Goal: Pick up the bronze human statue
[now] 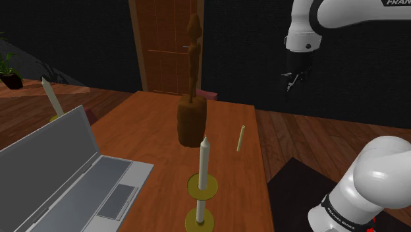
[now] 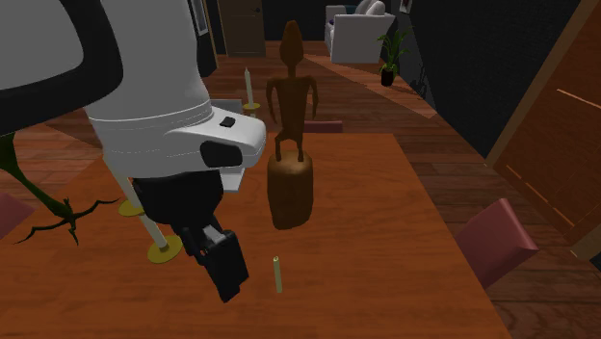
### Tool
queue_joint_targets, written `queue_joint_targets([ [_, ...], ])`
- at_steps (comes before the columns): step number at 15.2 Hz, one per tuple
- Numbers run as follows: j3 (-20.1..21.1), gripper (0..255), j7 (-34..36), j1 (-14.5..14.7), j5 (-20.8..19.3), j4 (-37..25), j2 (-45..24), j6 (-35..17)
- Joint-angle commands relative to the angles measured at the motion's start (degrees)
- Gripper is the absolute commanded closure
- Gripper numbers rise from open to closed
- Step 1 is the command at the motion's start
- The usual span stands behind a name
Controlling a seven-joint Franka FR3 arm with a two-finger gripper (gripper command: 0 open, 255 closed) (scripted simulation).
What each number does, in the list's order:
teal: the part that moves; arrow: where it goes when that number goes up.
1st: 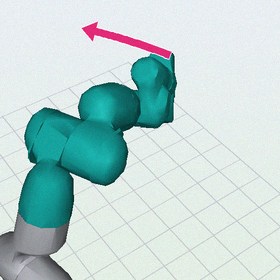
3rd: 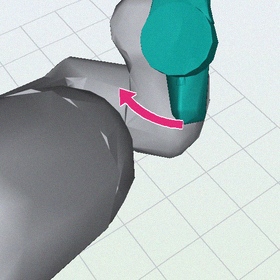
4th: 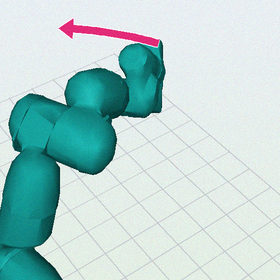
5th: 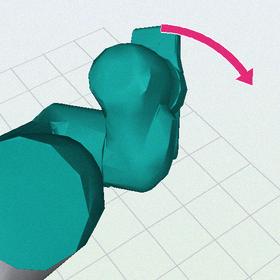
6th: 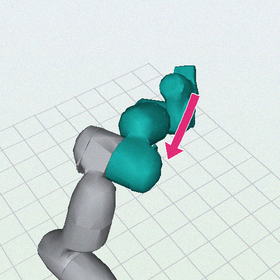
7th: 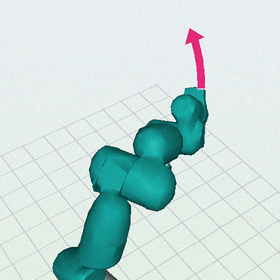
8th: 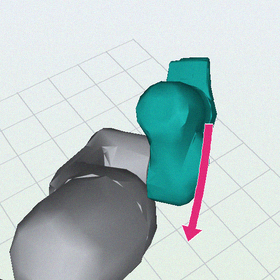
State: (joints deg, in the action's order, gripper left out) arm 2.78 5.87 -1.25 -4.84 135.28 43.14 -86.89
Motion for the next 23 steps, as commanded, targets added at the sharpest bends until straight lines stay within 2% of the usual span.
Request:
queue_joint_targets([
  [1,0.00,0,0.00,0.00,0.00,0.00,0.00,0.00],
  [7,9.89,0,15.78,-1.06,1.05,-1.30,-4.83,-9.56],
  [13,20.25,0,32.49,-4.49,-2.65,-6.74,-13.38,-17.01],
  [18,29.35,0,47.88,-8.93,-10.49,-14.67,-23.08,-19.63],
  [23,38.38,0,64.66,-12.52,-23.73,-26.14,-36.17,-16.58],
])
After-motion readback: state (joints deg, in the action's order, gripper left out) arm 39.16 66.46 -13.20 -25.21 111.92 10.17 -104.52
